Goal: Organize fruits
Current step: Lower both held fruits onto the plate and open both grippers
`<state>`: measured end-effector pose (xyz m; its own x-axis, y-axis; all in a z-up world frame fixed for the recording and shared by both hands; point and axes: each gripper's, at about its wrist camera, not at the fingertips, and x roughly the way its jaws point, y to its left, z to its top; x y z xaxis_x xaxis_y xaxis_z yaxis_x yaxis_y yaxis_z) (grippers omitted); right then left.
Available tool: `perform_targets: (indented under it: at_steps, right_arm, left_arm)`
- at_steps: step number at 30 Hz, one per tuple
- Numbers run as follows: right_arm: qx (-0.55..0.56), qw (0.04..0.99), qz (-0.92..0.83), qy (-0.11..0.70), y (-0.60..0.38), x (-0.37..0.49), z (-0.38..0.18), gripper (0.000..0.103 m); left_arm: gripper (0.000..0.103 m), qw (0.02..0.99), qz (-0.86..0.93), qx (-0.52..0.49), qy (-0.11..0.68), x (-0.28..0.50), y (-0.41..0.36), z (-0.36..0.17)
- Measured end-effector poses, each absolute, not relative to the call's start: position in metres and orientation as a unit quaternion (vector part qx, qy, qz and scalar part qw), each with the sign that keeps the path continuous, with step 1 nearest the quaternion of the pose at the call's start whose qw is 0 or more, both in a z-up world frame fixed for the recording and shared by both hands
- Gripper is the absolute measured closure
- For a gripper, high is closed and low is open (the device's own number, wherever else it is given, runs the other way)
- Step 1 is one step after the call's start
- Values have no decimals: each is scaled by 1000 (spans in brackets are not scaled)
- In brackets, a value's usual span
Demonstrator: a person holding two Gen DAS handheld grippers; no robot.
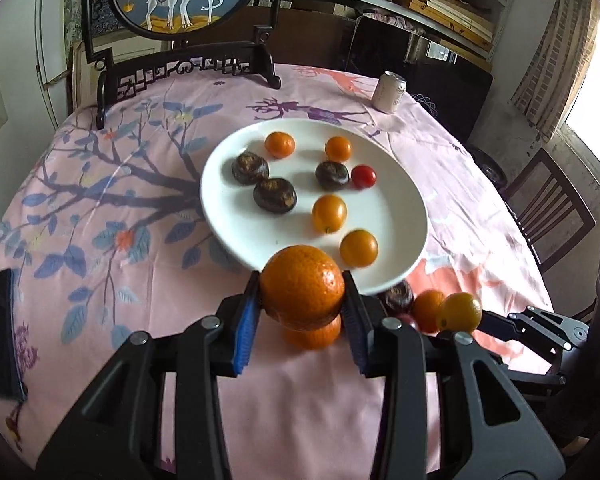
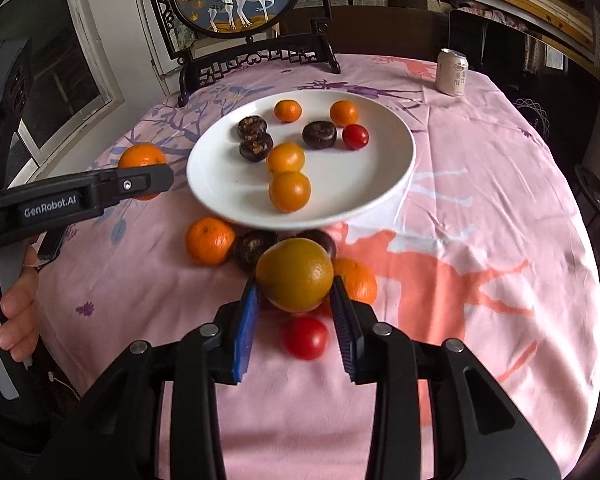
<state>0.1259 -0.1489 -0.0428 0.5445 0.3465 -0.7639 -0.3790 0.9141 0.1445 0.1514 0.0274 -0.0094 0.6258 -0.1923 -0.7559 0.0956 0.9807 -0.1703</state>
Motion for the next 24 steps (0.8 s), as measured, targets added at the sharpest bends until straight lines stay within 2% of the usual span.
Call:
perform_targets:
  at_steps: [5, 9, 19, 20, 21, 22, 23, 24]
  right_arm:
    - [-38, 875, 208, 435, -135, 190, -28, 67]
    - [-49, 864, 197, 460, -125, 239, -38, 67]
    - [-56, 853, 182, 486, -121, 292, -63, 67]
    - [-56, 853, 181, 486, -120, 294, -64, 66]
    - [-59, 854, 179, 486, -119, 295, -65, 59]
    - [-62, 858, 171, 480, -120, 294, -64, 45]
    - [-66, 864, 163, 473, -121, 291, -61, 42]
    - [-70, 868, 160, 464, -122, 285, -56, 42]
  left_arm:
    - [64, 893, -57, -50, 444, 232, 24, -2]
    - [64, 883, -42, -40, 466, 285, 17, -15]
    - [63, 862, -38, -46, 503, 342, 13, -50]
    - [60, 863, -37, -44, 503, 344, 12, -50]
    - [52, 864, -37, -42, 500, 345, 11, -49]
    - [29, 866, -34, -39, 497, 344, 11, -45]
    - [23, 873, -32, -37, 486, 339, 12, -39]
    - [23, 879, -33, -34, 474, 333, 13, -33]
